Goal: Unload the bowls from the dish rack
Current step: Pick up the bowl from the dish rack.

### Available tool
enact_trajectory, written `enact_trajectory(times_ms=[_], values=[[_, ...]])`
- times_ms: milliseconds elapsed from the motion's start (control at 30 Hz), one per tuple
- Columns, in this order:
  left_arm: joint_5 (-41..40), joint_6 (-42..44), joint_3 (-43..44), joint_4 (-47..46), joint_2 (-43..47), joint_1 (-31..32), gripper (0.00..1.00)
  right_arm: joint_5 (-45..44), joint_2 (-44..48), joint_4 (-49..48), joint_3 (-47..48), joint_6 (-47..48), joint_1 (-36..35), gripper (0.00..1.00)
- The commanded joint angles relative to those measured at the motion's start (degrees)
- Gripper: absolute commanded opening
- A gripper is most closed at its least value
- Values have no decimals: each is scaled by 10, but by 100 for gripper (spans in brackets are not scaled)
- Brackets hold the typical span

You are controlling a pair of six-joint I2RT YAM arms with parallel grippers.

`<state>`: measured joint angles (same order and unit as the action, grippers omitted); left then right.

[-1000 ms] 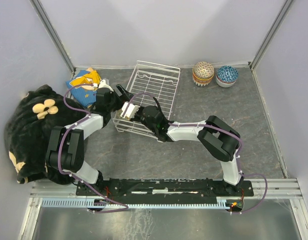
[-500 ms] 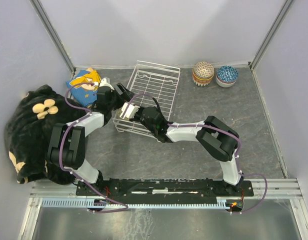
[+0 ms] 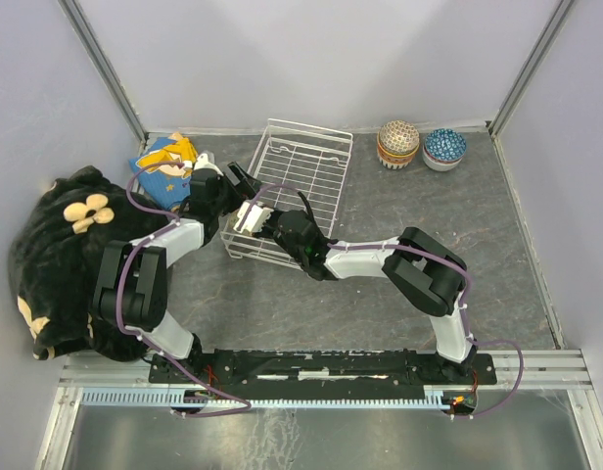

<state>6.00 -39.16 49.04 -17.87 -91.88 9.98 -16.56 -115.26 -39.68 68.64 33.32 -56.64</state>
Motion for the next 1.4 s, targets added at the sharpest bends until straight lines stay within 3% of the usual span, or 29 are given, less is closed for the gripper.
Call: enact_trajectory(times_ms=[0, 400, 767, 1367], values=[[-29, -18, -1, 33, 26, 3, 99, -14, -8, -34, 11, 2, -3, 1], [-97, -42, -11, 26, 67, -13, 99, -15, 3, -53, 1, -11, 4, 1], [-191, -92, -104, -21, 207, -23, 99, -2, 26, -59, 2, -49, 33, 1], [-188, -90, -126, -3, 240, -24, 99, 70, 100, -31, 10, -224, 101, 1]])
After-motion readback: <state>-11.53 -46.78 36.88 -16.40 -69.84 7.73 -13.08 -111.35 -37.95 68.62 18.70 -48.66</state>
